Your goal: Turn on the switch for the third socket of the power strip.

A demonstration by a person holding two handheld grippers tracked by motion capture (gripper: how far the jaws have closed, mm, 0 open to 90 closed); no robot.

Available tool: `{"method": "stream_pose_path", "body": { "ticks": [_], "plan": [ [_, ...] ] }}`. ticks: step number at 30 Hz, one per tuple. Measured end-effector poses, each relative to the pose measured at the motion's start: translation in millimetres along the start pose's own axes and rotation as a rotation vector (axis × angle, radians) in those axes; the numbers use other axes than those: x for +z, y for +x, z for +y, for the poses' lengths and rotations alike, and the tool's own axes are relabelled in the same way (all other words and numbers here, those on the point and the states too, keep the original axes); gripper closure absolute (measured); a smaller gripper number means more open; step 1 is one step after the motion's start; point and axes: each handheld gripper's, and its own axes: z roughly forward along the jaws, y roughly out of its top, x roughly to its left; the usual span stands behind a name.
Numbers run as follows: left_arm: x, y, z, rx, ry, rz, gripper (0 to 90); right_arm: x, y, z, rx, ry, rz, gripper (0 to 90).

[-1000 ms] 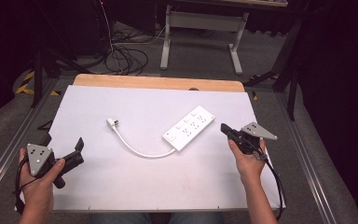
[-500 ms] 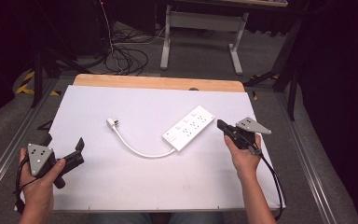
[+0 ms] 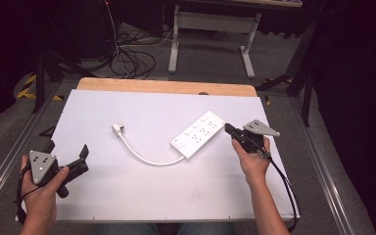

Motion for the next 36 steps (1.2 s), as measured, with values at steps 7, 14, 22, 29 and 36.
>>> {"method": "stream_pose_path", "body": {
  "ticks": [7,14,22,29,36],
  "plan": [
    [0.0,-0.1,-0.4,-0.003,0.002,0.001,2.8,7.5,1.7,3.1,-0.004,0.007,0.007,90.0],
    [1.1,0.2,-0.8,-0.004,0.005,0.003,2.8,14.8,-0.7,6.9,0.004,0.004,0.01,90.0],
    [0.8,-0.5,-1.2,0.001,0.009,0.003,2.8,22.0,0.0,8.0,0.003,0.018,0.015,90.0],
    [0.5,-0.5,-1.2,0.006,0.009,0.004,2.8,27.9,0.0,10.0,0.001,0.022,0.016,90.0],
    [0.2,0.4,-1.6,0.01,0.011,0.01,2.8,34.8,-2.2,12.5,0.011,0.023,0.019,90.0]
  ]
}}
